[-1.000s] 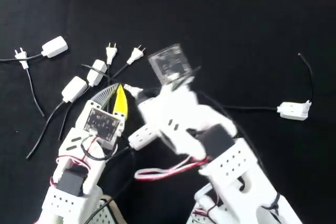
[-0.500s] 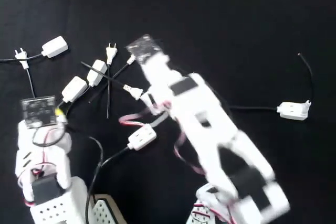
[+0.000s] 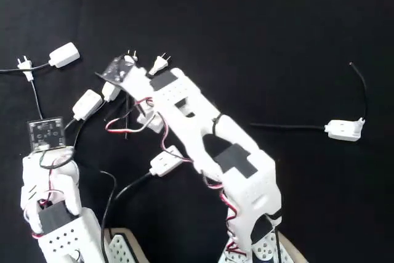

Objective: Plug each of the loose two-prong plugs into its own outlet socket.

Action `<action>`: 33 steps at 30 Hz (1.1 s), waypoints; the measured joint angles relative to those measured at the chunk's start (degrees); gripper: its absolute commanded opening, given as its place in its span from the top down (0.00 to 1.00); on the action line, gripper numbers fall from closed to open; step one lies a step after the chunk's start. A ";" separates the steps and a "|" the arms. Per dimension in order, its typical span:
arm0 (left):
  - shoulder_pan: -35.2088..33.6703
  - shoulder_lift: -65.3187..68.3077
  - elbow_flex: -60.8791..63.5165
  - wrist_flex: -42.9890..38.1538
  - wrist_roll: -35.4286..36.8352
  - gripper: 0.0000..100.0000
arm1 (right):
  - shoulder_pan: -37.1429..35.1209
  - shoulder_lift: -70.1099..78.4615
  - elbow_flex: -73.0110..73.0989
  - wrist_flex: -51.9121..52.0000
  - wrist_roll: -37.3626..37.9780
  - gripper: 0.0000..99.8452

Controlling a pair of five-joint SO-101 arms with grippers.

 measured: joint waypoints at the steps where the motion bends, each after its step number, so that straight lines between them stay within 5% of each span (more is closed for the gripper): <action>1: 0.62 0.00 0.00 0.44 -0.18 0.97 | -0.44 0.00 -0.62 0.00 0.44 0.68; 9: 1.76 0.00 0.00 0.79 -0.62 0.97 | -1.14 5.63 -1.93 -2.73 3.16 0.68; 15: 1.76 0.00 0.00 0.79 -0.62 0.97 | 0.44 11.16 -8.26 -2.73 3.34 0.99; 27: 1.76 0.00 0.00 0.79 -0.70 0.97 | 3.78 5.19 -11.78 12.75 -0.79 0.99; 33: 1.76 0.00 0.00 0.79 -0.70 0.97 | 8.18 -9.41 -3.08 23.47 6.86 0.99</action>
